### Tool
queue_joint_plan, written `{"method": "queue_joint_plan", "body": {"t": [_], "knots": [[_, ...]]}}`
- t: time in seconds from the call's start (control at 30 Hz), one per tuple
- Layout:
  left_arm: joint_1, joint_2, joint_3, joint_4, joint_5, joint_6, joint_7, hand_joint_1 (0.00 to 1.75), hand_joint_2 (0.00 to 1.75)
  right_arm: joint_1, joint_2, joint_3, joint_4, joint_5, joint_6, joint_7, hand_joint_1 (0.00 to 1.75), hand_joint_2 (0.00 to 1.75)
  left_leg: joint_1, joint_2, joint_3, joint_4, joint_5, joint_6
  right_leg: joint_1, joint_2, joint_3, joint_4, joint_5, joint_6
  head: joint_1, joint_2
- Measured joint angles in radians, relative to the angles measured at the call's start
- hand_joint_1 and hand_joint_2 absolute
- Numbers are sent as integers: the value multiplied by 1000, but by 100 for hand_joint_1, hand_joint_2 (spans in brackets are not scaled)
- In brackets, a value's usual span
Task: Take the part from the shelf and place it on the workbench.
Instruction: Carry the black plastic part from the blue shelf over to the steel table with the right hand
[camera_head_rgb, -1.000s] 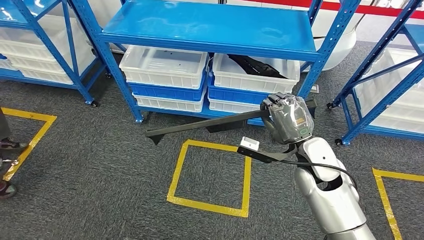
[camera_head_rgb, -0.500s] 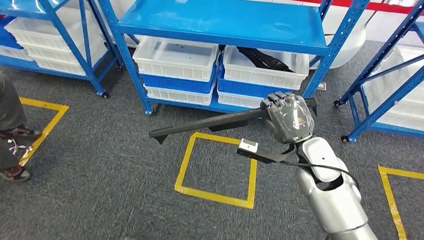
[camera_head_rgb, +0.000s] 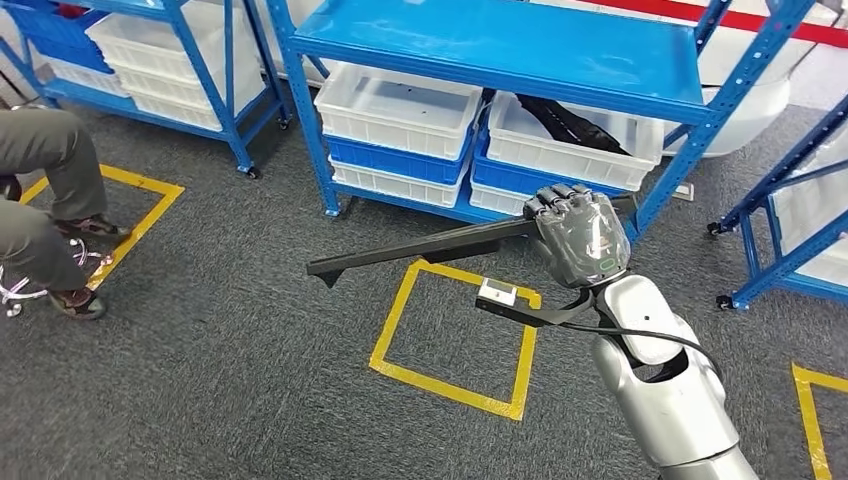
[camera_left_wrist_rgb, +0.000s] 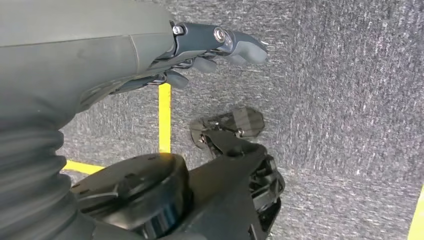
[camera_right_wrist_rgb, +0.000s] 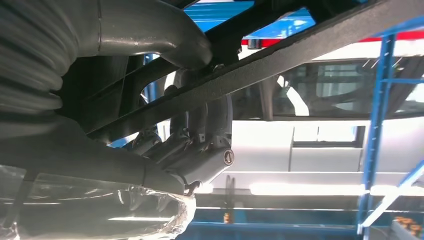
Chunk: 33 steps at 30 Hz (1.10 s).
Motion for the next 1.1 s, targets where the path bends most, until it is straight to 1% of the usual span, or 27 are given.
{"method": "queue_joint_plan", "body": {"t": [0.07,0.1,0.13,0.17,0.2,0.23,0.27,0.3,0.37,0.4,0.43,0.5,0.53,0.6,0.63,0.67,0.73,0.77,0.8,0.83,0.87,0.9,0.93,1.0,1.03,1.07,1.1], "knots": [[0,0,0,0,-1,0,2,0,175,0,-1,0,0,6,-3,3,134,175,-5,-19,-8,-8,5,17,5,-14,-4,1,1,15,3,0],[0,0,0,0,-2,0,3,0,175,0,-3,0,0,8,-5,5,134,175,-6,-28,-10,-13,10,27,4,-8,-9,10,-7,20,4,0],[0,-1,0,0,-3,0,4,0,175,0,-6,0,0,11,-8,7,134,175,-6,-37,-11,-17,16,37,3,9,-22,35,-23,20,5,0],[-1,-1,0,0,-4,-1,5,0,175,1,-9,-1,0,12,-10,9,134,175,-5,-46,-13,-21,22,46,1,33,-46,85,-50,16,6,0],[-3,-2,0,0,-6,-1,6,0,175,3,-13,-1,0,14,-12,11,134,175,-7,-56,-18,-21,25,53,-1,57,-76,153,-81,10,7,0],[-4,-2,0,0,-8,-1,8,0,175,6,-16,-1,0,16,-13,14,134,175,-8,-67,-22,-21,28,57,-1,72,-111,226,-110,6,8,0],[-4,-2,0,0,-10,-1,9,0,175,9,-19,-1,0,20,-12,17,134,175,-9,-79,-25,-21,30,59,0,79,-137,283,-127,6,8,0],[-3,-2,0,0,-12,-2,11,0,175,11,-21,-1,0,24,-11,20,134,175,-11,-92,-28,-20,33,59,1,83,-147,303,-128,10,8,0],[-2,-2,0,0,-13,-3,14,0,175,13,-23,-1,0,30,-9,22,134,175,-13,-113,-30,-20,37,57,2,86,-121,256,-98,22,8,0],[-2,-2,0,0,-13,-4,15,0,175,12,-23,-1,0,32,-7,23,134,175,-13,-122,-30,-19,39,55,1,91,-90,196,-73,28,9,0],[-2,-2,0,0,-14,-5,15,0,175,11,-23,-1,0,33,-6,23,134,175,-13,-130,-31,-19,41,53,-1,106,-58,131,-51,31,10,0],[-2,-2,0,0,-14,-7,16,0,175,9,-23,-1,-1,37,-5,26,134,175,-18,-148,-37,-14,45,45,-4,131,-9,29,-21,29,9,0],[-1,-2,0,0,-14,-9,16,0,175,8,-23,-1,-1,38,-4,27,134,175,-19,-156,-41,-13,48,41,-4,137,0,9,-16,24,9,0],[4,-2,0,0,-15,-10,16,0,175,8,-22,1,-2,41,-3,30,134,175,-19,-169,-50,-11,54,32,-6,123,0,7,-10,14,9,0],[8,-1,0,0,-15,-11,16,0,175,7,-21,2,-3,42,-2,31,134,175,-18,-159,-56,-4,49,28,-8,115,0,7,-7,8,9,0],[10,-1,0,0,-15,-11,16,0,175,6,-21,2,-4,43,-2,31,134,175,-17,-140,-67,18,33,23,-10,105,0,7,-4,2,7,0],[10,-1,0,0,-15,-12,16,0,175,5,-21,4,-5,43,-1,32,134,175,-15,-91,-115,128,-32,12,-11,86,-1,6,-1,-7,3,0],[9,-1,0,0,-15,-12,16,0,175,6,-21,4,-6,43,-1,33,134,175,-12,-78,-149,205,-69,8,-10,75,-2,6,-1,-8,2,0],[9,-1,0,0,-16,-12,16,0,175,6,-21,5,-6,43,-1,33,134,175,-9,-72,-177,269,-93,4,-10,64,-3,6,-1,-8,2,0],[9,-2,0,0,-16,-12,16,0,175,6,-21,6,-6,43,-1,33,134,175,-6,-69,-191,302,-100,2,-10,53,-4,6,-1,-8,2,0],[10,-2,0,0,-17,-12,16,0,175,6,-21,7,-6,43,-1,33,134,175,-4,-66,-185,296,-90,0,-10,42,-4,6,-1,-8,1,0],[10,-2,0,0,-17,-12,16,0,175,6,-21,7,-6,43,0,33,134,175,-3,-60,-157,246,-62,0,-10,32,-3,6,-2,-8,1,0],[10,-1,0,0,-17,-12,16,0,175,6,-21,8,-7,44,1,34,134,175,-2,-44,-116,172,-29,2,-10,23,-2,6,-3,-7,1,0],[7,0,0,0,-21,-15,16,0,175,6,-22,7,-13,48,6,39,134,175,-8,-3,-46,42,11,9,-1,7,-2,7,-6,-2,2,0],[6,0,0,0,-23,-17,16,0,175,7,-23,7,-17,52,8,43,134,175,-12,8,-33,13,16,13,4,-1,-2,8,-8,2,3,0],[5,0,-1,0,-26,-19,16,0,175,8,-23,7,-21,57,10,47,134,175,-17,6,-33,5,14,19,8,-10,-3,7,-9,6,5,0],[5,1,-2,0,-29,-22,17,0,175,10,-24,7,-25,61,12,51,134,175,-19,-7,-35,3,16,26,11,-21,-1,6,-10,11,6,0]]}}
